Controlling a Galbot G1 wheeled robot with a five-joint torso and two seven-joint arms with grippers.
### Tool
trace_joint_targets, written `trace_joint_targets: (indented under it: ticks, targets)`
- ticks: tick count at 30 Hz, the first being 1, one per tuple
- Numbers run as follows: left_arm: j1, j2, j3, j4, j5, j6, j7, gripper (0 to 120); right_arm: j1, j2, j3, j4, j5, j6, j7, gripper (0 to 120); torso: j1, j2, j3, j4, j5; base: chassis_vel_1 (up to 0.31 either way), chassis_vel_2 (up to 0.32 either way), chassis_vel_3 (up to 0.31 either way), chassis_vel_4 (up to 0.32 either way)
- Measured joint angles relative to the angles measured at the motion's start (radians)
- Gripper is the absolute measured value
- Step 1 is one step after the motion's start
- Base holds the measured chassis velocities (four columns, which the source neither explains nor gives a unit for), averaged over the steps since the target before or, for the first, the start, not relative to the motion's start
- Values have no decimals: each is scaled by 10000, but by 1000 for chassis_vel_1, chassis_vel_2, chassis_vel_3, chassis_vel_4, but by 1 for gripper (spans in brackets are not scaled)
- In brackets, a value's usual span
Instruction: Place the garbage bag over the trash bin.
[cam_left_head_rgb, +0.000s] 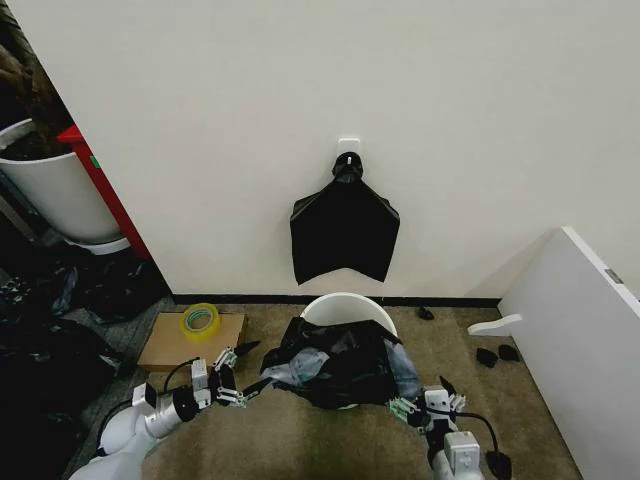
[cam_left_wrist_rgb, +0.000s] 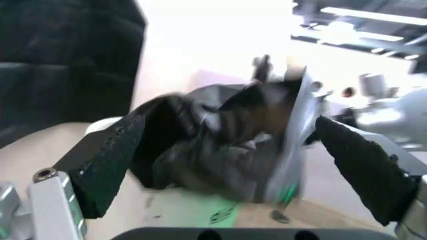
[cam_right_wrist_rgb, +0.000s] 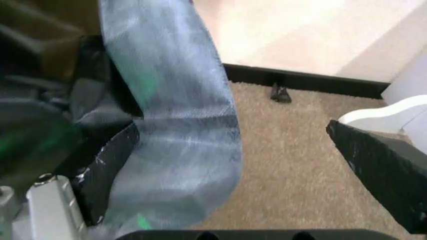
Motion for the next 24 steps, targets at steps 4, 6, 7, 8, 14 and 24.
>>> trace_joint_targets:
  ticks: [4,6,7,8,14,24]
  targets:
    - [-443,216,-257,452,15,134,325,100,253,45,21,-210,139,0,-8,100,0,0,0,1,0,0,0,0,0]
    - [-702,345,-329,723,-29,136,326,100,321,44,21,-281,169,0,-16,100,0,0,0,0,0,0,0,0,0]
    - [-828,374,-358,861,-95,116,326,100,348,44,21,-302,171,0,-17,100,0,0,0,0,0,0,0,0,0]
    - [-828,374,-358,861,-95,116,326,100,348,44,21,-302,171,0,-17,100,0,0,0,0,0,0,0,0,0]
    - [-753,336,-418,800,-516,-70,-290,100,37,-75,-29,86,-303,327,-143,100,0,0,0,0,0,0,0,0,0]
    - [858,-156,610,-2396,-77,-2023,-7591,100,-725,-796,-90,1891,-1078,1902,-1335,100,-1,0,0,-1,0,0,0,0,0]
